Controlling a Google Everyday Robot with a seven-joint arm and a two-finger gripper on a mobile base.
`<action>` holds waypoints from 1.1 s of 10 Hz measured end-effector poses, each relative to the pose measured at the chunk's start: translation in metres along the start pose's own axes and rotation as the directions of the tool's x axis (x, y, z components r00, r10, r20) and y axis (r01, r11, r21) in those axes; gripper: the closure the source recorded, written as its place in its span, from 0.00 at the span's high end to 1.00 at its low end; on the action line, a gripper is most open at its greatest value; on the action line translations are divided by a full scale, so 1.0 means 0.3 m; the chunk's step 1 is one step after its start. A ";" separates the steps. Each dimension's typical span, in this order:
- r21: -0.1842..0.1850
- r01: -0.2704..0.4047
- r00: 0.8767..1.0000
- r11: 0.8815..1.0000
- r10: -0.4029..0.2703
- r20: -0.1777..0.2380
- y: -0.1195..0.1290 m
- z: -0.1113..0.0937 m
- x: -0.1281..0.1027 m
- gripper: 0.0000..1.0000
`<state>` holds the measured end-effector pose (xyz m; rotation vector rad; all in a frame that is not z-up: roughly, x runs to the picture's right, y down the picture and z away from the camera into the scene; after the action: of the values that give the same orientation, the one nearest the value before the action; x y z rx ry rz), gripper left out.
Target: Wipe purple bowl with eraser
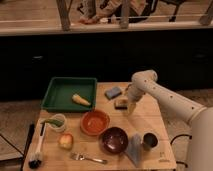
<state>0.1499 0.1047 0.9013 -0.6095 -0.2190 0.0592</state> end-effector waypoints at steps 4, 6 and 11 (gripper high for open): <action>-0.020 0.010 1.000 1.000 -0.010 -0.014 -0.005 0.046 -0.031 0.50; -0.027 0.008 1.000 1.000 -0.008 -0.016 -0.010 0.065 -0.037 0.33; -0.041 0.000 1.000 0.999 -0.001 -0.017 -0.012 0.084 -0.028 0.00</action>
<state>0.1360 0.1148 0.9219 -0.6509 -0.2039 0.0487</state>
